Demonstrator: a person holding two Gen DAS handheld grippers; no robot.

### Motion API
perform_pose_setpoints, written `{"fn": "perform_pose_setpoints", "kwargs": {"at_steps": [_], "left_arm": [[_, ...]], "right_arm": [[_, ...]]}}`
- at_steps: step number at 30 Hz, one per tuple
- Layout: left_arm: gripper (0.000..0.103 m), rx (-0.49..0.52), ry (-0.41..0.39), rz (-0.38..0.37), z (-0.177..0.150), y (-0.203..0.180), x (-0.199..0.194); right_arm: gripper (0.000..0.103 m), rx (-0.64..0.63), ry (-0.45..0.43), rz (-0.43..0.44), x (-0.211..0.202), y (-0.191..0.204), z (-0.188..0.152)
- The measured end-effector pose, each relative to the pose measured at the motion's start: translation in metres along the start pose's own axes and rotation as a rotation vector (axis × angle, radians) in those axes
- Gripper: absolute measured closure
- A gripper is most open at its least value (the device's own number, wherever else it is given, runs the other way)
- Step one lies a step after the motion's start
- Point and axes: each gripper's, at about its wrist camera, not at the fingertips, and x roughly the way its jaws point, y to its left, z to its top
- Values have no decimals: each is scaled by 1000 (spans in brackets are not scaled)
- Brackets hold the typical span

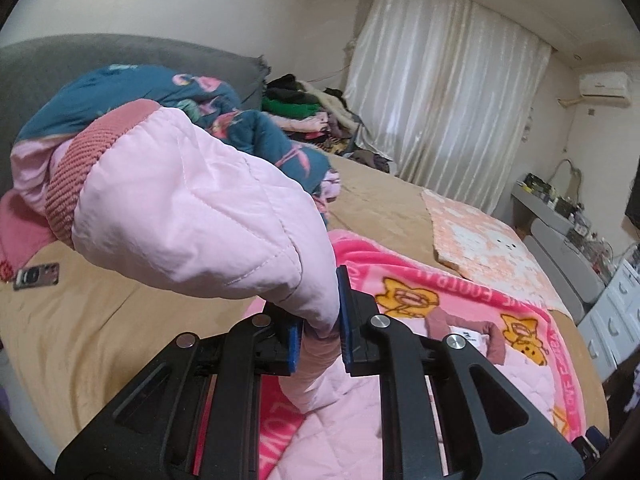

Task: Fold large clothes
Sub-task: 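Grasp the sleeve cuff with the left tool and lift it, then carry the sleeve across the jacket front with the left tool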

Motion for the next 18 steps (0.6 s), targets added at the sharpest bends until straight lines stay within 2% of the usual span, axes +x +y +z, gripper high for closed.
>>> {"fn": "perform_pose_setpoints", "kwargs": {"at_steps": [18], "left_arm": [[95,183,14,-92,-25,-104,5]], "right_arm": [[4,77,-7,4,-8,-66,-8]]}}
